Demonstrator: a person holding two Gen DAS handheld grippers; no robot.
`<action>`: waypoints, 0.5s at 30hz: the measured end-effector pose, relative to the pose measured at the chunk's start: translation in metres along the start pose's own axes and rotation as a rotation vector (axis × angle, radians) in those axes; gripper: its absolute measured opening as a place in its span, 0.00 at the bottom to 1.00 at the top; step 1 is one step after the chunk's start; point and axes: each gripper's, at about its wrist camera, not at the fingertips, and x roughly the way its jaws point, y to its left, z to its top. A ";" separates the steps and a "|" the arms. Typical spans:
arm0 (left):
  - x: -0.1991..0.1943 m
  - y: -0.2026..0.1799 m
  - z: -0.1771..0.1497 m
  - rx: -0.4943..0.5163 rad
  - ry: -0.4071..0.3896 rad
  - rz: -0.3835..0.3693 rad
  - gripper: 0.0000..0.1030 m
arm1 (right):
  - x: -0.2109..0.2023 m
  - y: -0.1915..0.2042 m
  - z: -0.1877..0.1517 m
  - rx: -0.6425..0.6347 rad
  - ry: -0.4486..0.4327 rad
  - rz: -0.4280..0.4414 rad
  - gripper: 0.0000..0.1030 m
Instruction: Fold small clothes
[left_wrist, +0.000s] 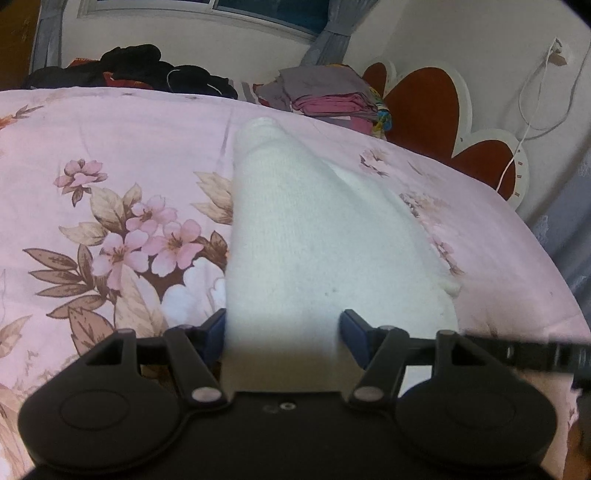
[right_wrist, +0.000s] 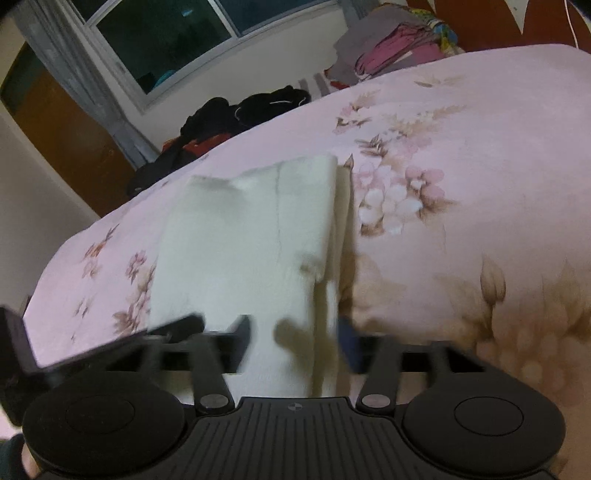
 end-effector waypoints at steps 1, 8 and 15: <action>-0.001 0.001 0.000 -0.005 0.001 -0.002 0.62 | 0.000 0.003 -0.004 -0.011 0.010 -0.004 0.53; -0.009 0.003 -0.002 -0.016 0.005 -0.004 0.62 | 0.008 0.011 -0.022 -0.030 0.063 0.005 0.37; -0.012 0.000 -0.003 -0.017 0.002 0.003 0.62 | 0.009 0.014 -0.023 -0.079 0.081 -0.027 0.07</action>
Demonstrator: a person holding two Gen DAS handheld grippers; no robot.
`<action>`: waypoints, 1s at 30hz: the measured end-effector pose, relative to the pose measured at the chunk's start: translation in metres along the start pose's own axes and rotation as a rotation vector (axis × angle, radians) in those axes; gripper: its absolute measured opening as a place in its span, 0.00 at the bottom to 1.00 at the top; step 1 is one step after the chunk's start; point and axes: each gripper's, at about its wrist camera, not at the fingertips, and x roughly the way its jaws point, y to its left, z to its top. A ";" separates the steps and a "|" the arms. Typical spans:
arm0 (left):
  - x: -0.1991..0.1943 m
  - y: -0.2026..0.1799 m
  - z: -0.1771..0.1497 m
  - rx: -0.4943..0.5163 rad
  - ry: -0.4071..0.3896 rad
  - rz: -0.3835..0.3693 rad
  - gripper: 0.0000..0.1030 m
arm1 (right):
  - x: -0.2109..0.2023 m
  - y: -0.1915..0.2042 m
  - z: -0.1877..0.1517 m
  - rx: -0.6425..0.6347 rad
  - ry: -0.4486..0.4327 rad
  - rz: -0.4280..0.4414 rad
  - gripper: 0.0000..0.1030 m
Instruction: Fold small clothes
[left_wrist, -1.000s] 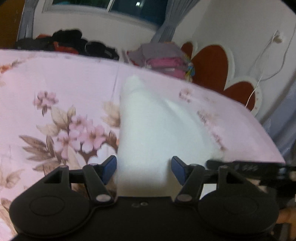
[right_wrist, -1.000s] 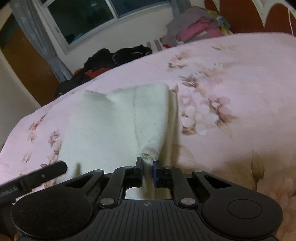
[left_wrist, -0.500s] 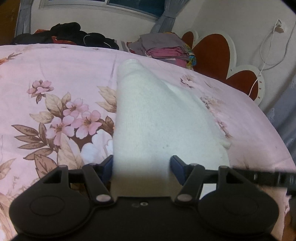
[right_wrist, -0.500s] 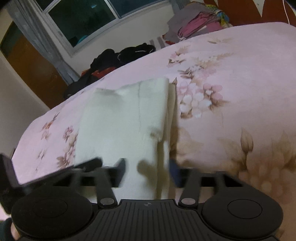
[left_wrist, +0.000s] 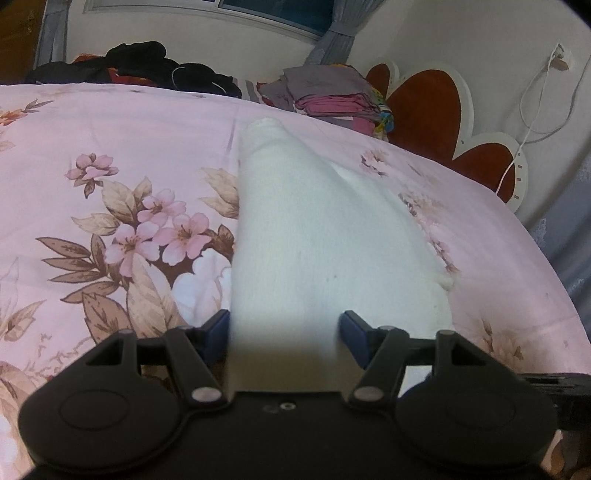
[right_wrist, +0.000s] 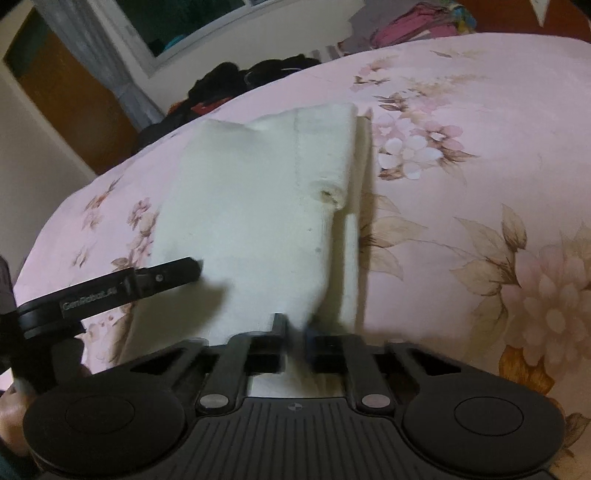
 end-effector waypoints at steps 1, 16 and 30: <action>-0.001 -0.001 0.000 -0.002 -0.001 0.000 0.62 | -0.003 0.001 0.000 -0.019 -0.006 -0.008 0.06; -0.014 -0.006 0.017 -0.025 -0.026 -0.019 0.63 | -0.029 -0.008 0.010 -0.007 -0.029 -0.034 0.05; 0.025 0.007 0.083 -0.029 -0.114 0.034 0.57 | 0.025 0.019 0.119 -0.005 -0.229 -0.104 0.05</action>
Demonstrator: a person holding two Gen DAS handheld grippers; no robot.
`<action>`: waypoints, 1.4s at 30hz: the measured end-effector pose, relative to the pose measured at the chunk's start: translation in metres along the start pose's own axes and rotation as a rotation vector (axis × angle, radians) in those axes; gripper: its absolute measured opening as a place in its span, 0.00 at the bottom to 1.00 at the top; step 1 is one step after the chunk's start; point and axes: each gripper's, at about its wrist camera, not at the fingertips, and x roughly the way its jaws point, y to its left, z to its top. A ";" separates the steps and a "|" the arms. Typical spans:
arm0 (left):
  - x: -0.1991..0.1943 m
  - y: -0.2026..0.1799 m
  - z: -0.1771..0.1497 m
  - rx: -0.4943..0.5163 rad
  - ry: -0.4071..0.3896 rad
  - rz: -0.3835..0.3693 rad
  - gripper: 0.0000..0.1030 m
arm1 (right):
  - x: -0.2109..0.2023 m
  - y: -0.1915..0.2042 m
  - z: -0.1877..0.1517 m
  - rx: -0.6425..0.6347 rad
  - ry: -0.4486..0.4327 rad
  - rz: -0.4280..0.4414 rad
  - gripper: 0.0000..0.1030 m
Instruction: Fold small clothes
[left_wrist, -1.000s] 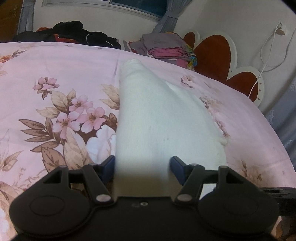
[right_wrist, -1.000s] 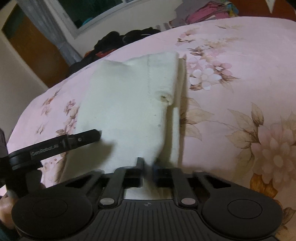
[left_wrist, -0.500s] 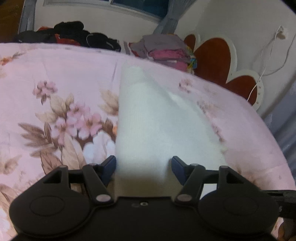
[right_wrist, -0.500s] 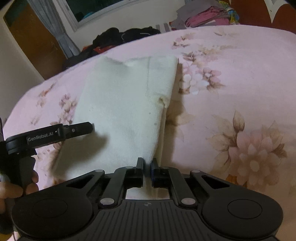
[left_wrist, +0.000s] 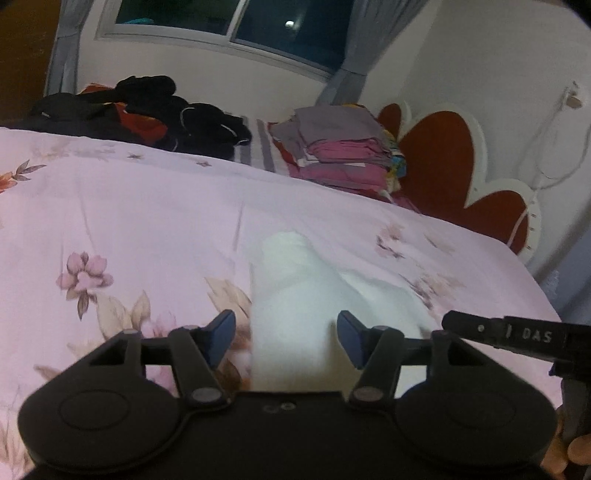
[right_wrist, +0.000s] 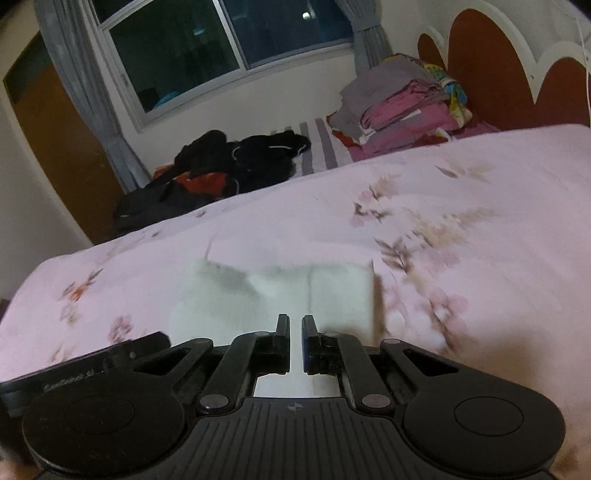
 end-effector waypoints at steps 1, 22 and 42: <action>0.007 0.002 0.002 -0.007 0.004 0.005 0.57 | 0.011 0.001 0.003 0.003 0.002 -0.008 0.05; 0.061 0.014 0.004 -0.082 0.051 0.036 0.72 | 0.090 -0.031 0.001 -0.046 0.036 -0.144 0.06; 0.015 -0.004 -0.009 0.020 0.054 0.041 0.70 | -0.002 -0.002 -0.037 -0.135 -0.048 -0.116 0.70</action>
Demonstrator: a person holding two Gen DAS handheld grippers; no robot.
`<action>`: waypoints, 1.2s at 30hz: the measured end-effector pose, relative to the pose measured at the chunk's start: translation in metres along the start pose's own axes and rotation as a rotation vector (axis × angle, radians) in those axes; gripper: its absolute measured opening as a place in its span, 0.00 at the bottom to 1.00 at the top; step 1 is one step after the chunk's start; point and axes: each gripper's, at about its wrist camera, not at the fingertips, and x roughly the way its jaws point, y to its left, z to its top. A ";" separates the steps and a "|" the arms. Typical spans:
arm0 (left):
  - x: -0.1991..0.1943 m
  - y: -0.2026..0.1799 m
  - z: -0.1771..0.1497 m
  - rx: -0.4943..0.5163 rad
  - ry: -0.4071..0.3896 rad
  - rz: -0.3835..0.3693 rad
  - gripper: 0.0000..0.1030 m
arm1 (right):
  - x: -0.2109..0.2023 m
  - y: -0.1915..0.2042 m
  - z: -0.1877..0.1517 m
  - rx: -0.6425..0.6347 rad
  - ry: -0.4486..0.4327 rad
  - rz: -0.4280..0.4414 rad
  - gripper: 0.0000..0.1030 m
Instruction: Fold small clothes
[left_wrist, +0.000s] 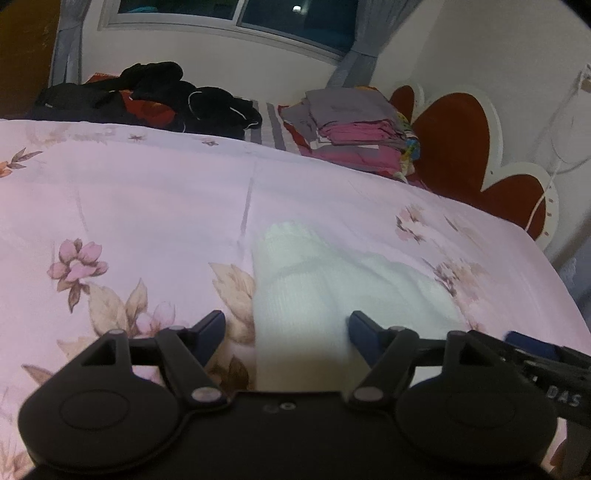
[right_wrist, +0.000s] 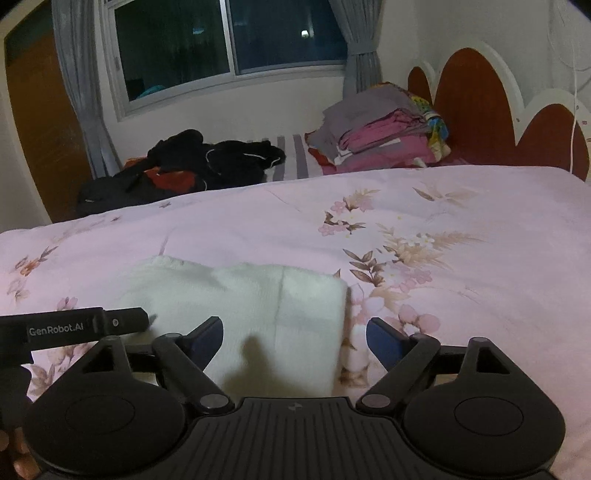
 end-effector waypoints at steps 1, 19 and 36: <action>-0.002 0.000 -0.002 0.001 0.002 -0.002 0.70 | -0.002 0.001 -0.003 -0.002 0.013 0.005 0.57; -0.031 -0.010 -0.042 0.046 0.048 0.023 0.70 | -0.032 -0.008 -0.048 -0.017 0.102 0.034 0.49; -0.051 -0.019 -0.084 0.089 0.141 0.099 0.73 | -0.054 -0.020 -0.095 -0.083 0.209 0.044 0.50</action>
